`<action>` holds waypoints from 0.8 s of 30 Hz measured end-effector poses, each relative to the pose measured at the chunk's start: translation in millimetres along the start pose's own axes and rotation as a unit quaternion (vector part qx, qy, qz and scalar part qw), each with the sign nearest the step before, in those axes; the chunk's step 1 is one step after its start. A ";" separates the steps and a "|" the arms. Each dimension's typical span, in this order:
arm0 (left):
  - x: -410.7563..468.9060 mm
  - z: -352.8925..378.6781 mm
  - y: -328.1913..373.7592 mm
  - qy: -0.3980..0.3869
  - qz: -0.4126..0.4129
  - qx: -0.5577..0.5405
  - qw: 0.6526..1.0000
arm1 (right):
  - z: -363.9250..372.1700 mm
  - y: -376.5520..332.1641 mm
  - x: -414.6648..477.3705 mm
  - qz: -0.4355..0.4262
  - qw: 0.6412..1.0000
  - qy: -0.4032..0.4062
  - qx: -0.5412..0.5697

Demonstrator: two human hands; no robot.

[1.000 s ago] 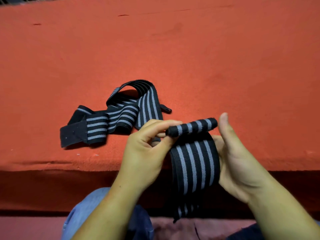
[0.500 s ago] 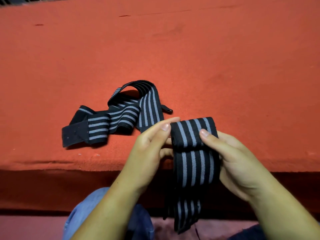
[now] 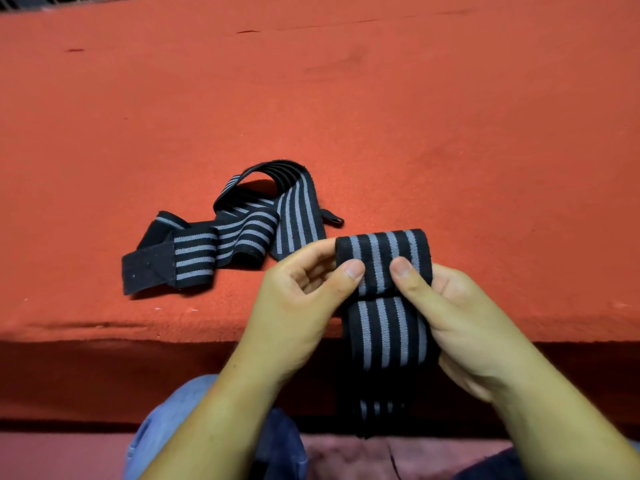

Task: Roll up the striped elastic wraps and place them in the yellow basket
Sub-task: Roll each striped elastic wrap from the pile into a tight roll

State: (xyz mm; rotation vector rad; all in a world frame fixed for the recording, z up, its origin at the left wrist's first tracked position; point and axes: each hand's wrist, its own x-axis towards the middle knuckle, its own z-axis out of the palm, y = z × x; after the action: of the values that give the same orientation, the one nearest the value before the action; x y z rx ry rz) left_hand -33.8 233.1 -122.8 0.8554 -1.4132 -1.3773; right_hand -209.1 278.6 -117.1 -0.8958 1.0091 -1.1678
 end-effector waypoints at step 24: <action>1.5 1.6 1.5 0.025 0.077 0.103 0.991 | 3.1 -11.1 -4.4 0.117 0.988 -0.036 0.094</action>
State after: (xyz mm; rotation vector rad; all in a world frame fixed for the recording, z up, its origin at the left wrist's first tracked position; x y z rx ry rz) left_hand -35.6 232.3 -121.0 0.8867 -1.5681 -1.1012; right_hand -209.8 281.1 -105.0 -0.6469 0.9021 -1.0057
